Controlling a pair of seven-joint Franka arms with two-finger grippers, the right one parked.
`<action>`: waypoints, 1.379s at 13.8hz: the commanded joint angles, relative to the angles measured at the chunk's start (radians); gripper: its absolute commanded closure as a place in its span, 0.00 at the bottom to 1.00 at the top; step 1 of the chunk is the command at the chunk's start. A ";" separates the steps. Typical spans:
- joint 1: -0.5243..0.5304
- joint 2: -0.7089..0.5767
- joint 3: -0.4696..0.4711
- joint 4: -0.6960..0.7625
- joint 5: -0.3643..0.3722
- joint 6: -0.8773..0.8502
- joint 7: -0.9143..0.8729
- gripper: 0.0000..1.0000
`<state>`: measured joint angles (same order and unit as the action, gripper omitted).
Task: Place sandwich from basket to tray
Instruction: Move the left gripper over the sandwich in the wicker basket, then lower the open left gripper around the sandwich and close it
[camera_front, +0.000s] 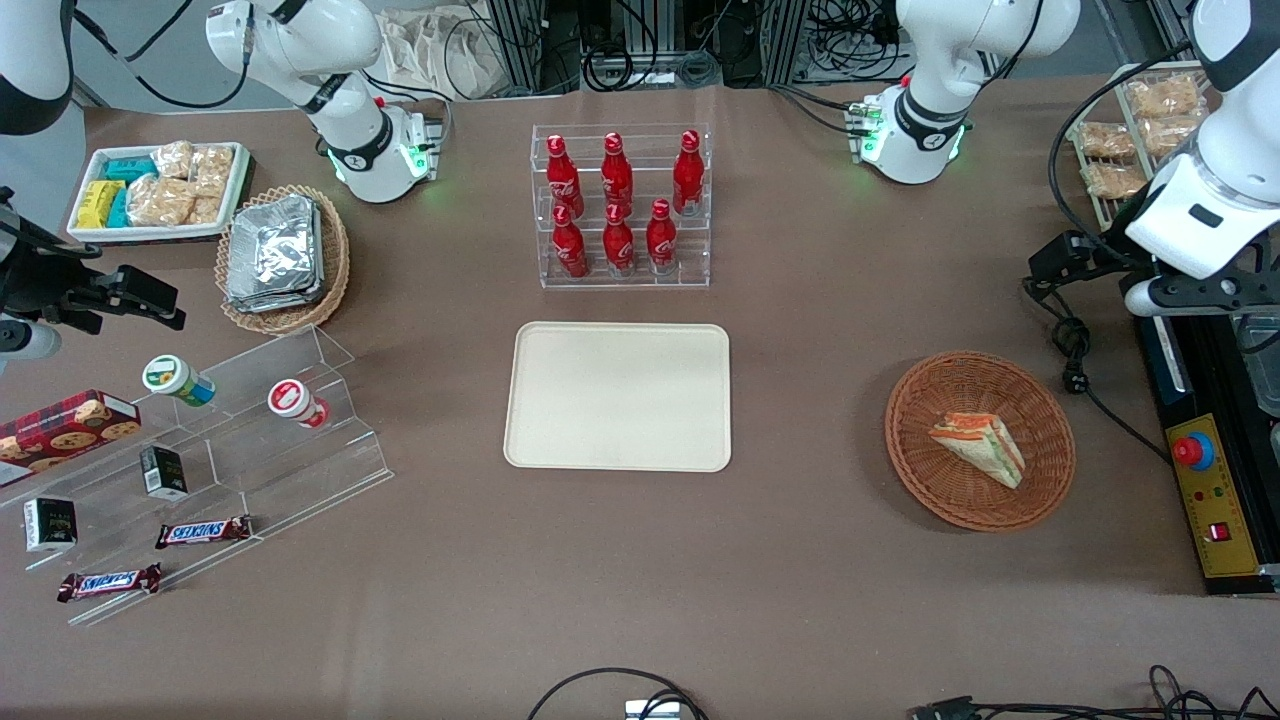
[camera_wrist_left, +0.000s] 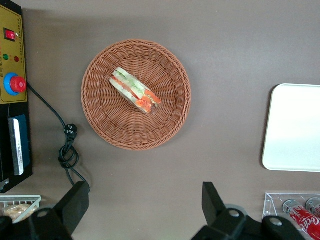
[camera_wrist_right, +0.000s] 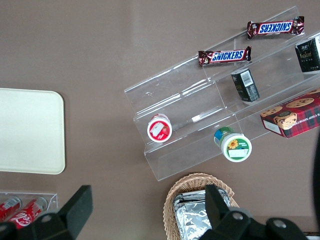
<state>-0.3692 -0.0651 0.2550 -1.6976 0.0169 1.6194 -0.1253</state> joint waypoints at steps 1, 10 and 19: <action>0.018 -0.015 -0.019 -0.005 0.017 -0.010 0.003 0.00; 0.044 0.053 -0.008 -0.083 0.005 0.149 -0.177 0.00; 0.073 0.271 -0.010 -0.241 0.014 0.537 -0.579 0.00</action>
<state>-0.3178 0.2135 0.2534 -1.8497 0.0203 2.0430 -0.6833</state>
